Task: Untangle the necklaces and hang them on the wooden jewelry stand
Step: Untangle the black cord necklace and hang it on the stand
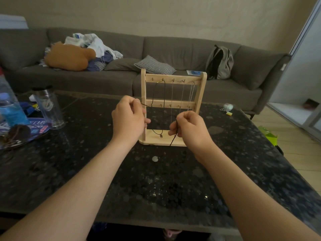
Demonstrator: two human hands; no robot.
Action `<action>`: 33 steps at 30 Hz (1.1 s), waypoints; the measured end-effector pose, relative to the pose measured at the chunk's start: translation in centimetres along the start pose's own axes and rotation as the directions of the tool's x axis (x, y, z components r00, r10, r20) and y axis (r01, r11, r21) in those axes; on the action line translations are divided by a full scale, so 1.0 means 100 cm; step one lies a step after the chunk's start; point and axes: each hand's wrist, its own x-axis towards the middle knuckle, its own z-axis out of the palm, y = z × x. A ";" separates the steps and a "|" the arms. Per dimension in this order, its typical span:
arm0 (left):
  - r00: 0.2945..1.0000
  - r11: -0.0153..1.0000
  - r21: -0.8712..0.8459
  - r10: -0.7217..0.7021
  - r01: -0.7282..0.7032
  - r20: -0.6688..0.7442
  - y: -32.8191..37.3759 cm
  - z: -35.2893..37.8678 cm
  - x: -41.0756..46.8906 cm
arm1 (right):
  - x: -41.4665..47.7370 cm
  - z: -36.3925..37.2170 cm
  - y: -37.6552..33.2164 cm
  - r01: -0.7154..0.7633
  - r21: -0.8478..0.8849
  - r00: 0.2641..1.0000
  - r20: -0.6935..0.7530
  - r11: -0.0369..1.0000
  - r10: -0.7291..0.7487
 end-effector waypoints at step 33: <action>0.941 0.788 -0.524 -0.326 0.323 0.090 0.023 0.006 -0.004 | 0.016 -0.009 0.044 -0.321 -0.404 0.940 -0.249 0.856 0.235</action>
